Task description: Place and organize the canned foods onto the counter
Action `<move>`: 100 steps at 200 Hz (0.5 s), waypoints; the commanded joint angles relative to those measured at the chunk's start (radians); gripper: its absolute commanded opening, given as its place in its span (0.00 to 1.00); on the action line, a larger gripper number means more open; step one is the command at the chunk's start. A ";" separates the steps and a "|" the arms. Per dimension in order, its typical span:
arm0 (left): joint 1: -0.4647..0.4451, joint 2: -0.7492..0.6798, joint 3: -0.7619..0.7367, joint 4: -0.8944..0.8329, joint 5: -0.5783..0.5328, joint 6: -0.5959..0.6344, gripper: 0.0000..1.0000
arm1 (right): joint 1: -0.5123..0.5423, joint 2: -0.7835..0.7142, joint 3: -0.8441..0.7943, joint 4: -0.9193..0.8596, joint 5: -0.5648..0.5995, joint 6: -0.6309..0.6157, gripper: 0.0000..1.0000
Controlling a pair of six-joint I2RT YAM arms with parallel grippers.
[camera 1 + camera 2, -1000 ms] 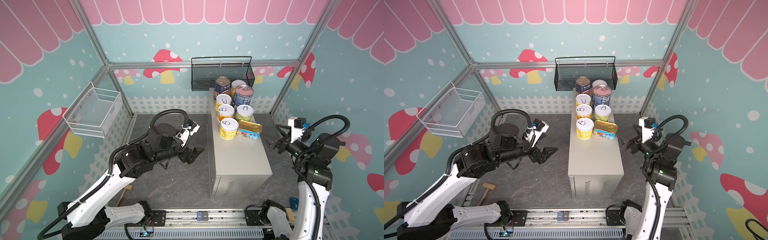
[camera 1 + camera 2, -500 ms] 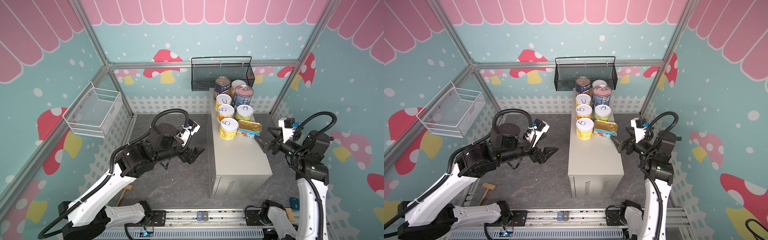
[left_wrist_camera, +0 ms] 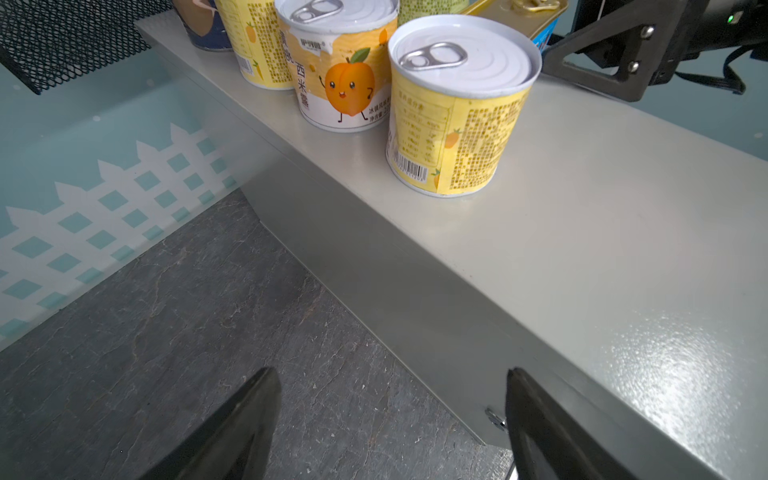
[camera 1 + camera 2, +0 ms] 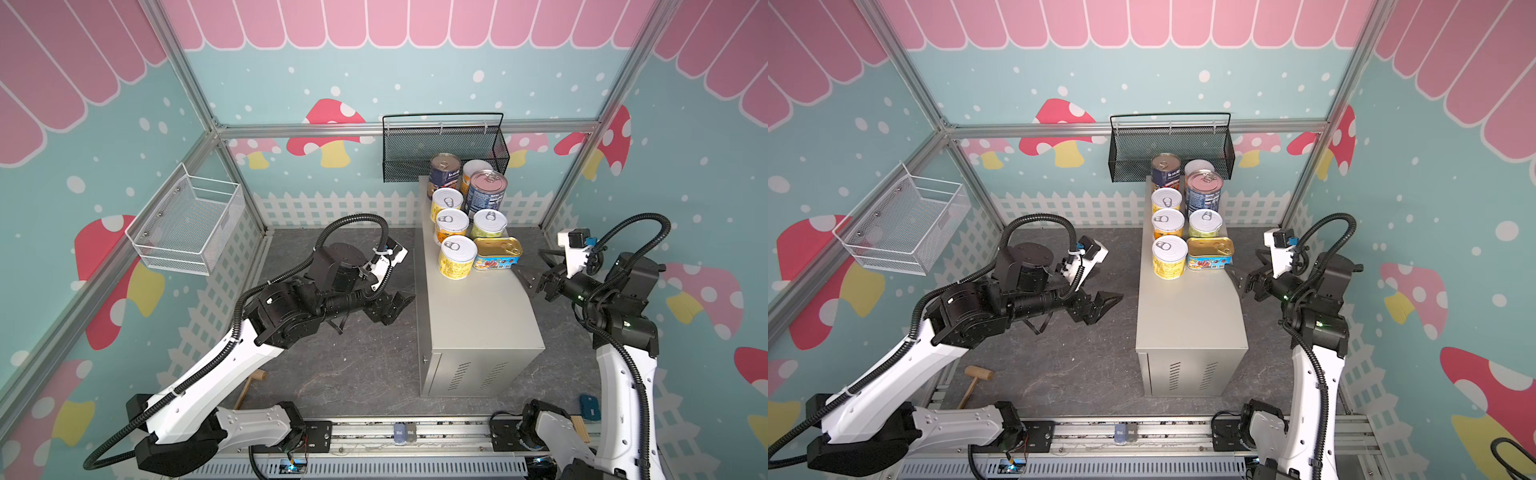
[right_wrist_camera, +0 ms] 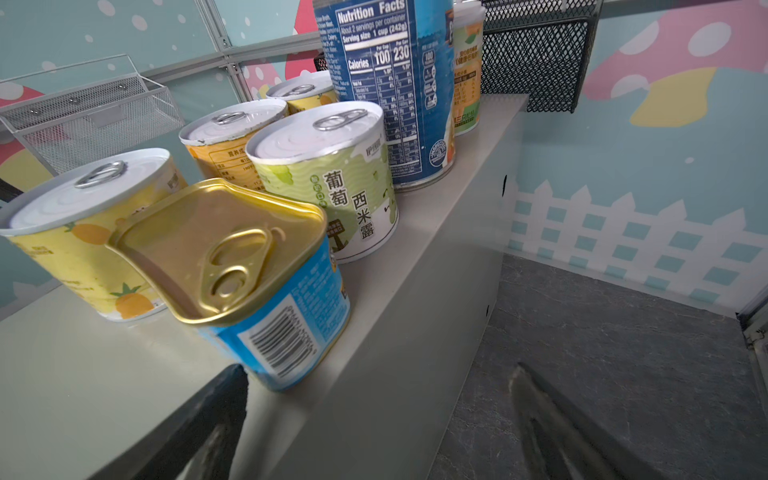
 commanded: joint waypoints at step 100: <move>0.007 0.019 -0.002 0.034 -0.018 0.008 0.85 | 0.029 0.144 0.374 -0.162 -0.008 -0.010 0.99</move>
